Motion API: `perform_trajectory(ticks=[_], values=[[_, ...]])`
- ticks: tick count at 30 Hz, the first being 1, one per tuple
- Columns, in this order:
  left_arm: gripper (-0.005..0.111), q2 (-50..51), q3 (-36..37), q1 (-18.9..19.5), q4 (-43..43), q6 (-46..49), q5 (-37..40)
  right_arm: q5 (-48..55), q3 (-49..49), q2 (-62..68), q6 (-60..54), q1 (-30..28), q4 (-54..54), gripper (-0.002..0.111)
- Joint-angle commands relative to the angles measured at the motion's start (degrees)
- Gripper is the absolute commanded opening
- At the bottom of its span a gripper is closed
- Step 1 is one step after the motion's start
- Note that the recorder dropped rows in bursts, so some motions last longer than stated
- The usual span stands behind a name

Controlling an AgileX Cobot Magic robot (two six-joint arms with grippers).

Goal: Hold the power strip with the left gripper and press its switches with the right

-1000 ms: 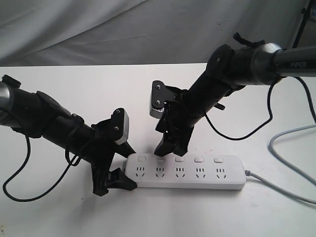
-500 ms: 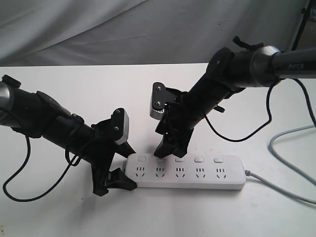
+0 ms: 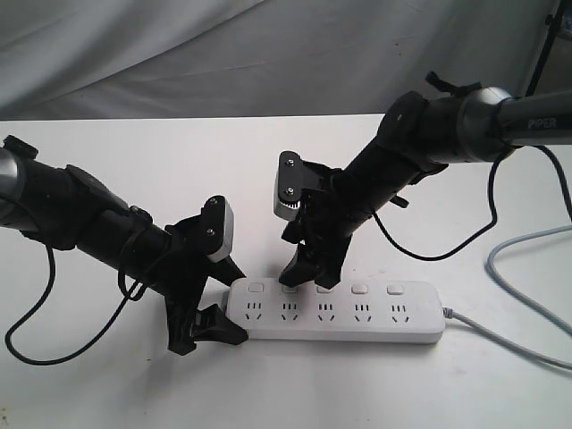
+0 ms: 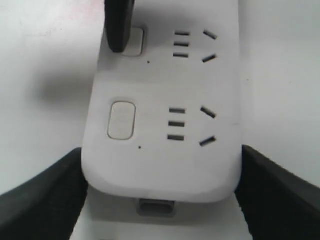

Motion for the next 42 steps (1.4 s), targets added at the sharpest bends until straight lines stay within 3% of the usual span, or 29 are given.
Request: perform_trajectory(ticks=[1,26,42], values=[[0.000,0.05,-0.34,-0.16,-0.25,0.05,-1.37,-0.66,1.06,3.50,-2.51,0.00,-5.15,0.066],[0.000,0.05,-0.34,-0.16,-0.25,0.05,-1.37,2.79,1.06,-6.13,-2.14,0.00,2.11,0.066],[0.000,0.05,-0.34,-0.16,-0.25,0.05,-1.37,3.21,1.06,-6.26,-1.83,-0.10,0.18,0.066]])
